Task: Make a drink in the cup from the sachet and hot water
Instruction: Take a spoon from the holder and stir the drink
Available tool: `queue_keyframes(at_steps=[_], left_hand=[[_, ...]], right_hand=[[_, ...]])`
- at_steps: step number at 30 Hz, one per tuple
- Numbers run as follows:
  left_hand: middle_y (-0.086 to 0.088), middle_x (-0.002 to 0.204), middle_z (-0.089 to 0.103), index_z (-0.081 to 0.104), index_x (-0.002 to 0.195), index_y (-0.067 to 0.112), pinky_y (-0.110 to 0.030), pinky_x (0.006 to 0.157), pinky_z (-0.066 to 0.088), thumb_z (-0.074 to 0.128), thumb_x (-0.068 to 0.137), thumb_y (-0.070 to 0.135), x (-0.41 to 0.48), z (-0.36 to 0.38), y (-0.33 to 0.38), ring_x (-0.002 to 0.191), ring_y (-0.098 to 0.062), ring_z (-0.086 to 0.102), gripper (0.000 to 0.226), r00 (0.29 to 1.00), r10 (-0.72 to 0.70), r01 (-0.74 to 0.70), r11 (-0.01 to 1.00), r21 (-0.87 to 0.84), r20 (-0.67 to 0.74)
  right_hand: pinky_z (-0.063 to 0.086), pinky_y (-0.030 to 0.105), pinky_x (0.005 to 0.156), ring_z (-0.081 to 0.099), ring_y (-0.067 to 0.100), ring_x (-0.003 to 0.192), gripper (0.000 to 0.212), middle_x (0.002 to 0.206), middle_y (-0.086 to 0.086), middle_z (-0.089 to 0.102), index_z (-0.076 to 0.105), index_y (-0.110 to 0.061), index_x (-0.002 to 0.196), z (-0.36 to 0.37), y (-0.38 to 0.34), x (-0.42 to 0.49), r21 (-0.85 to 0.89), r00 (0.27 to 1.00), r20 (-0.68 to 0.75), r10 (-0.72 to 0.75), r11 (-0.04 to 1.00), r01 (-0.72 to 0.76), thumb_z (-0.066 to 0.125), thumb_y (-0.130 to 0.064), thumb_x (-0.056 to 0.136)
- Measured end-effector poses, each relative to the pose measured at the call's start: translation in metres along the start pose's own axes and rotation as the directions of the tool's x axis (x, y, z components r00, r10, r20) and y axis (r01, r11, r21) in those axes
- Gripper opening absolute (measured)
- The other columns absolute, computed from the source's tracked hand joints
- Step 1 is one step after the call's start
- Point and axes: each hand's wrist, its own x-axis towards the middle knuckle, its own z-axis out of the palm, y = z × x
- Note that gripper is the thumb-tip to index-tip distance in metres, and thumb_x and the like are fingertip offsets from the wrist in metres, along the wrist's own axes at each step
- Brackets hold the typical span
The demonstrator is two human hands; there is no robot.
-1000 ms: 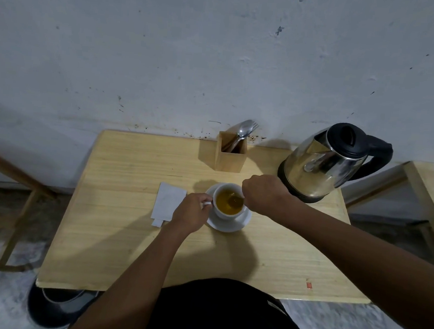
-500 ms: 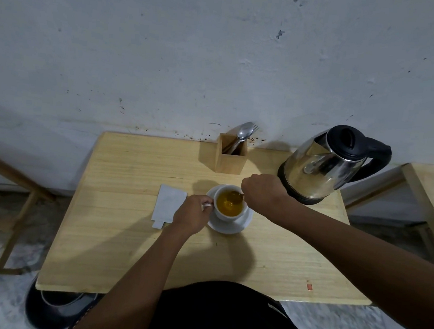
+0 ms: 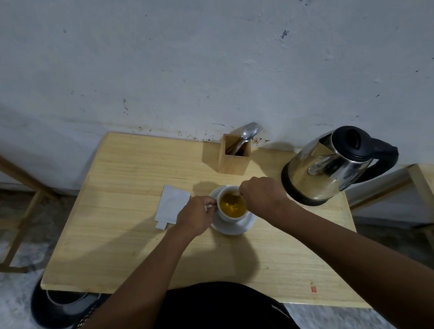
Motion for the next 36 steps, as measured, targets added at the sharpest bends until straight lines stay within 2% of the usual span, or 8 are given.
queue_keyframes(at_steps=[6, 10, 13, 15, 26, 31, 33, 36], left_hand=[[0.001, 0.104, 0.072, 0.068, 0.103, 0.026, -0.04, 0.081, 0.056, 0.05, 0.094, 0.023, 0.0, 0.0, -0.001, 0.095, -0.021, 0.065, 0.021, 1.0, 0.009, -0.009, 1.0, -0.008, 0.002], [0.001, 0.11, 0.072, 0.068, 0.108, 0.025, -0.042, 0.086, 0.055, 0.052, 0.094, 0.025, 0.0, 0.001, 0.0, 0.101, -0.022, 0.064, 0.022, 1.0, -0.002, 0.002, 1.0, -0.013, 0.0], [0.001, 0.114, 0.071, 0.067, 0.113, 0.024, -0.043, 0.089, 0.055, 0.052, 0.093, 0.025, 0.0, 0.001, 0.0, 0.104, -0.022, 0.064, 0.025, 1.0, 0.006, -0.006, 1.0, -0.013, 0.0], [0.001, 0.115, 0.071, 0.067, 0.113, 0.024, -0.043, 0.089, 0.055, 0.052, 0.093, 0.024, 0.0, 0.001, 0.0, 0.105, -0.021, 0.064, 0.025, 1.0, 0.007, -0.007, 1.0, -0.014, 0.0], [-0.002, 0.107, 0.072, 0.068, 0.107, 0.022, -0.04, 0.084, 0.055, 0.052, 0.094, 0.024, -0.001, 0.001, 0.0, 0.099, -0.023, 0.065, 0.021, 1.0, 0.018, -0.018, 1.0, -0.006, -0.02], [-0.002, 0.107, 0.072, 0.069, 0.106, 0.023, -0.043, 0.084, 0.055, 0.053, 0.093, 0.024, 0.0, 0.002, -0.001, 0.098, -0.024, 0.064, 0.02, 1.0, 0.023, -0.023, 1.0, 0.004, -0.016], [-0.002, 0.105, 0.072, 0.069, 0.104, 0.024, -0.043, 0.083, 0.055, 0.052, 0.093, 0.024, 0.001, 0.001, -0.002, 0.096, -0.024, 0.065, 0.02, 1.0, 0.027, -0.027, 1.0, 0.008, -0.016], [-0.003, 0.103, 0.072, 0.069, 0.103, 0.023, -0.041, 0.081, 0.055, 0.052, 0.092, 0.023, 0.001, 0.001, -0.003, 0.095, -0.025, 0.065, 0.02, 0.999, 0.039, -0.039, 0.999, 0.012, -0.016]], right_hand=[[0.038, 0.03, 0.061, 0.055, 0.022, 0.074, 0.016, 0.094, 0.005, 0.064, 0.057, -0.011, 0.107, -0.001, 0.009, -0.003, -0.017, 0.999, 0.026, 0.027, 0.999, -0.027, 0.048, -0.02, 0.098], [0.037, 0.028, 0.057, 0.048, 0.018, 0.067, 0.015, 0.065, -0.004, 0.038, 0.056, -0.013, 0.099, 0.0, 0.008, -0.003, 0.023, 0.999, 0.044, -0.015, 1.0, 0.014, 0.053, -0.027, 0.095], [0.028, 0.024, 0.047, 0.045, 0.015, 0.063, 0.017, 0.063, -0.005, 0.035, 0.052, -0.017, 0.09, 0.002, 0.002, -0.002, 0.078, 0.999, 0.025, -0.028, 0.997, 0.026, 0.052, -0.033, 0.095], [0.031, 0.026, 0.049, 0.047, 0.016, 0.064, 0.018, 0.063, -0.004, 0.036, 0.058, -0.015, 0.094, 0.004, -0.002, 0.0, 0.07, 1.0, -0.005, -0.008, 0.997, 0.008, 0.049, -0.03, 0.096], [0.037, 0.03, 0.06, 0.048, 0.021, 0.07, 0.015, 0.093, 0.006, 0.063, 0.06, -0.011, 0.105, 0.004, 0.004, -0.005, 0.041, 0.995, 0.011, 0.094, 0.995, -0.095, 0.05, -0.016, 0.095], [0.028, 0.025, 0.049, 0.048, 0.02, 0.068, 0.019, 0.079, 0.0, 0.049, 0.06, -0.012, 0.102, 0.016, 0.0, -0.016, 0.13, 0.994, -0.001, 0.108, 0.986, -0.107, 0.051, -0.027, 0.094], [0.024, 0.025, 0.046, 0.05, 0.02, 0.066, 0.022, 0.078, 0.0, 0.054, 0.063, -0.014, 0.1, 0.024, 0.0, -0.023, 0.199, 0.989, -0.042, 0.138, 0.972, -0.127, 0.047, -0.028, 0.095], [0.035, 0.025, 0.053, 0.061, 0.02, 0.073, 0.028, 0.089, -0.002, 0.068, 0.068, -0.024, 0.102, 0.034, 0.005, -0.036, 0.311, 0.968, -0.138, 0.209, 0.937, -0.158, 0.044, -0.035, 0.095]])
